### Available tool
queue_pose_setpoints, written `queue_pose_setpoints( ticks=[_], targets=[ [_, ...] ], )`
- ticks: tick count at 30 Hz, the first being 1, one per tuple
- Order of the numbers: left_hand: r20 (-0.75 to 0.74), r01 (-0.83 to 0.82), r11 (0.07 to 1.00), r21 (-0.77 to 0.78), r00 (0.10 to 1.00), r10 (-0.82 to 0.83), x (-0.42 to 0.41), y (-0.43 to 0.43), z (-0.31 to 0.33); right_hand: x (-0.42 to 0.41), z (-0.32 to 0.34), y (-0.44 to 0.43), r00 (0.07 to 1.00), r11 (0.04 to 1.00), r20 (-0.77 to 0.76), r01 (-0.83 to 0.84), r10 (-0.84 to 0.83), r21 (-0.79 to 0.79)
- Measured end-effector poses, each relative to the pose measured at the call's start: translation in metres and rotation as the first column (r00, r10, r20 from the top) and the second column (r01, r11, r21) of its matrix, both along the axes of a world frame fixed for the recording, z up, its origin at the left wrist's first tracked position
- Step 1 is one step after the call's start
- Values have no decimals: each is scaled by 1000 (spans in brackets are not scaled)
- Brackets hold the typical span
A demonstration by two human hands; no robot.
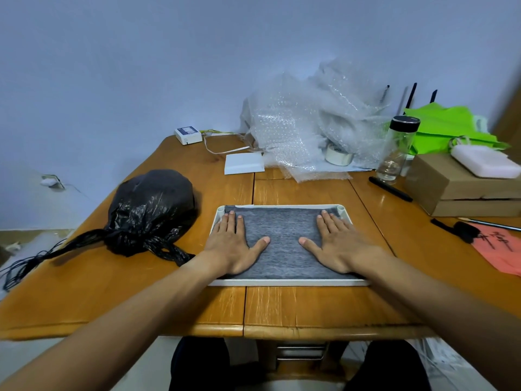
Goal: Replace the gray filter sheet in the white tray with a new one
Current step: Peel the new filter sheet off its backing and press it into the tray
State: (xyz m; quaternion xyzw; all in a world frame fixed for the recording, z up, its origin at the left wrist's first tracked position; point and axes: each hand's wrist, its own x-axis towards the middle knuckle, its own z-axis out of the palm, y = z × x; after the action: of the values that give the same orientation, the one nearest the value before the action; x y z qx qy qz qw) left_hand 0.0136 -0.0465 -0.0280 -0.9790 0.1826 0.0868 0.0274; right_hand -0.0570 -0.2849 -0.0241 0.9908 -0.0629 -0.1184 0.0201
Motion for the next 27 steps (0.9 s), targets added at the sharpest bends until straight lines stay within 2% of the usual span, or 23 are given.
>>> queue_pose_setpoints(
  ticks=[5, 9, 13, 15, 16, 17, 18, 19, 20, 21, 23, 25, 27],
  targets=[
    [99, 17, 988, 153, 995, -33, -1, 2, 3, -5, 1, -6, 999, 999, 33, 8, -7, -51],
    [149, 60, 985, 164, 985, -85, 4, 8, 4, -6, 1, -7, 998, 1000, 56, 6, -5, -29],
    [189, 112, 991, 76, 974, -125, 3, 10, 17, -5, 8, -7, 994, 998, 105, -10, 4, 61],
    [211, 193, 974, -122, 964, -164, -1, 6, 26, -4, 13, -3, 971, 989, 236, -80, 48, 127],
    [150, 193, 932, -308, 977, -153, -4, 3, 32, -3, 16, 1, 953, 977, 297, -112, 54, 180],
    [-1, 109, 847, -521, 992, -128, -9, -1, 38, -2, 21, 7, 945, 948, 327, -128, 27, 292],
    [-217, -44, 719, -694, 965, -151, -14, -5, 44, 0, 25, 14, 952, 878, 302, -112, -39, 466],
    [-392, -193, 599, -777, 893, -221, -19, -8, 49, 1, 29, 22, 970, 755, 222, -76, -95, 652],
    [-496, -282, 549, -787, 818, -291, -23, -10, 51, 1, 31, 29, 985, 616, 127, -28, -117, 787],
    [-551, -308, 561, -769, 764, -336, -25, -10, 51, 2, 32, 34, 992, 517, 55, 14, -117, 856],
    [-610, -303, 625, -720, 706, -361, -27, -8, 47, 0, 33, 40, 996, 437, -46, 76, -78, 896],
    [-634, -298, 658, -691, 687, -355, -27, -5, 40, -4, 31, 44, 988, 424, -152, 143, -13, 894],
    [-633, -307, 651, -694, 691, -349, -26, -2, 34, -6, 30, 46, 977, 461, -209, 174, 27, 870]
  ],
)
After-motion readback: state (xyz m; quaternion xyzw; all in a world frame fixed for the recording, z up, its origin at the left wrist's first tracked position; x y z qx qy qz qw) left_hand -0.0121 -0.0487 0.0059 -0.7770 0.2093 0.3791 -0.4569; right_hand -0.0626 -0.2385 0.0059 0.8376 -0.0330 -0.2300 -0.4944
